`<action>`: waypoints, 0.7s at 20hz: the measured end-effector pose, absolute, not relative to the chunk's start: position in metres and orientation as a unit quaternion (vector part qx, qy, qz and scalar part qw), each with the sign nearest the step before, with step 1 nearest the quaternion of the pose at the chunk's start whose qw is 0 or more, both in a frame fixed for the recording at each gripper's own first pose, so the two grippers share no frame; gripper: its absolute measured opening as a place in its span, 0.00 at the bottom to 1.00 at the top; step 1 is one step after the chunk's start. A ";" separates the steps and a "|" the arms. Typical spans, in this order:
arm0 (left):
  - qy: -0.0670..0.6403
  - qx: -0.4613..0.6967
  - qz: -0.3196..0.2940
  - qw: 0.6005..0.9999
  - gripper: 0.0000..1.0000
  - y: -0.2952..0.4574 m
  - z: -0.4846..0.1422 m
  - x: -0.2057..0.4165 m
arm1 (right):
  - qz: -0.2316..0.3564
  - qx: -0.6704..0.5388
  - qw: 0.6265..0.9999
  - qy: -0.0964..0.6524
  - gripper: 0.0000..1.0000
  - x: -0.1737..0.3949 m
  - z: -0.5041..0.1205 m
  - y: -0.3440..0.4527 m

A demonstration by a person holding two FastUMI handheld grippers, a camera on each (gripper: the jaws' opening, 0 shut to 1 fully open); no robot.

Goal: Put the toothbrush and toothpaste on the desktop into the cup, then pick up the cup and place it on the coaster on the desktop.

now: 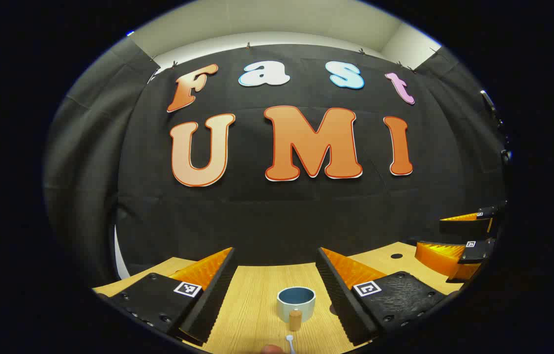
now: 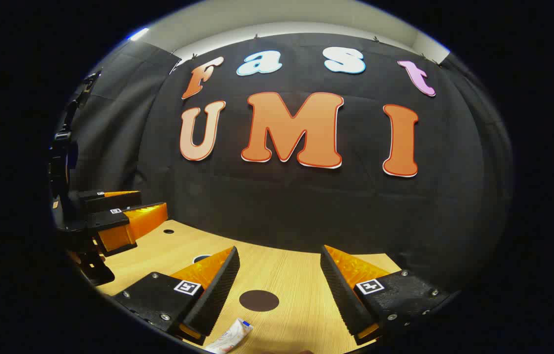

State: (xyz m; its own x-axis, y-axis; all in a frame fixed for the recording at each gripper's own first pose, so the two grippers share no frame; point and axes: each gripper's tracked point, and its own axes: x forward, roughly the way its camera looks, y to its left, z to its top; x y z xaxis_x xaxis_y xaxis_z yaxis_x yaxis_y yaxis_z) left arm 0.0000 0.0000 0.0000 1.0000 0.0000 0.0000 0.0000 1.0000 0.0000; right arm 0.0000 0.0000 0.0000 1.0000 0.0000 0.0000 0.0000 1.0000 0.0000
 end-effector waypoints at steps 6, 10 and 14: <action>0.006 0.009 -0.003 1.000 0.96 -0.007 -0.005 0.011 | -0.003 -0.015 1.000 0.006 0.99 0.000 -0.003 -0.011; 0.025 0.018 -0.008 1.000 0.97 -0.004 -0.016 0.014 | -0.008 -0.022 0.999 0.023 0.99 -0.006 -0.012 -0.011; 0.035 0.021 -0.005 0.999 0.98 0.000 -0.022 0.016 | -0.004 -0.034 0.999 0.023 0.99 -0.009 -0.011 -0.004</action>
State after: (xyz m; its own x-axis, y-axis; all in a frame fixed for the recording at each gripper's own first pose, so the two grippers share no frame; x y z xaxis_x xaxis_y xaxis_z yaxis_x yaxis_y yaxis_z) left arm 0.0161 -0.0001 -0.0223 0.9975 -0.0086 -0.0703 0.0116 0.9990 0.0422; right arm -0.0094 -0.0042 -0.0111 0.9989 -0.0101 -0.0458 0.0069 0.9976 -0.0682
